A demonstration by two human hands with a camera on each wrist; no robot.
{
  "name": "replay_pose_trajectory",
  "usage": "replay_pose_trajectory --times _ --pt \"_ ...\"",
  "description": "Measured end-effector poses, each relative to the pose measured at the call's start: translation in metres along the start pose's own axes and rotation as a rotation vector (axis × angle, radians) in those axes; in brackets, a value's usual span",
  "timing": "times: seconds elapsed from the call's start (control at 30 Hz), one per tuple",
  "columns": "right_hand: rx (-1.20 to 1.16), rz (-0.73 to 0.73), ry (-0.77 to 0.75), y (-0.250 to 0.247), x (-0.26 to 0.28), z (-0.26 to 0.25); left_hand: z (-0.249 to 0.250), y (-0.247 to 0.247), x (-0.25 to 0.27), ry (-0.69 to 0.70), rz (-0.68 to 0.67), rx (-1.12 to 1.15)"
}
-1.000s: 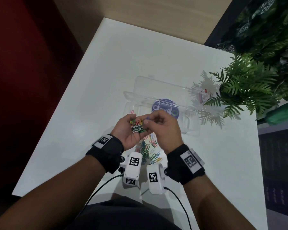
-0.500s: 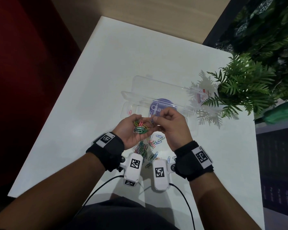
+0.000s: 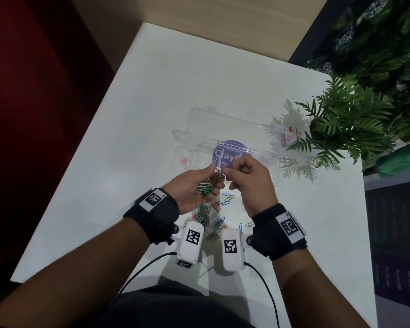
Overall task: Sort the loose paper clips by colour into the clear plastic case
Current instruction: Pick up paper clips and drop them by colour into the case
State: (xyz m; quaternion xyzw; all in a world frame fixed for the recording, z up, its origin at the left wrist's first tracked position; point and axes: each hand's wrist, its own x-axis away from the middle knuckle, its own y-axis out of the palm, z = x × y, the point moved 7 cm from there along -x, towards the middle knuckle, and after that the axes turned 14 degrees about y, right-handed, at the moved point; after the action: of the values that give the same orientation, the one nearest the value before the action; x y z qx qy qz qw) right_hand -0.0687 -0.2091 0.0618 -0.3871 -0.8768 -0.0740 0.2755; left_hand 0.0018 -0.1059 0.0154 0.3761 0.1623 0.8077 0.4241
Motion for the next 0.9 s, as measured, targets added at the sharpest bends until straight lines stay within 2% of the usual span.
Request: replay_pose_trajectory --times 0.13,0.43,0.5,0.67,0.83,0.9 --pt "-0.028 -0.021 -0.008 0.001 0.002 0.002 0.002 0.004 0.000 0.046 -0.028 -0.075" --pt "-0.295 0.025 0.077 -0.007 0.002 0.012 0.006 -0.002 0.000 0.121 0.027 -0.118" --pt "-0.286 0.047 0.105 -0.012 -0.001 0.013 0.006 -0.008 0.002 0.127 0.050 -0.121" --pt "0.084 0.225 0.192 -0.025 -0.033 0.022 0.004 -0.019 0.004 0.108 0.083 -0.120" --pt "0.362 0.236 0.290 -0.018 -0.065 0.030 0.006 -0.021 0.006 0.104 0.079 -0.143" --pt "0.473 0.250 0.238 -0.015 -0.061 0.020 0.007 -0.021 0.006 0.108 0.079 -0.147"
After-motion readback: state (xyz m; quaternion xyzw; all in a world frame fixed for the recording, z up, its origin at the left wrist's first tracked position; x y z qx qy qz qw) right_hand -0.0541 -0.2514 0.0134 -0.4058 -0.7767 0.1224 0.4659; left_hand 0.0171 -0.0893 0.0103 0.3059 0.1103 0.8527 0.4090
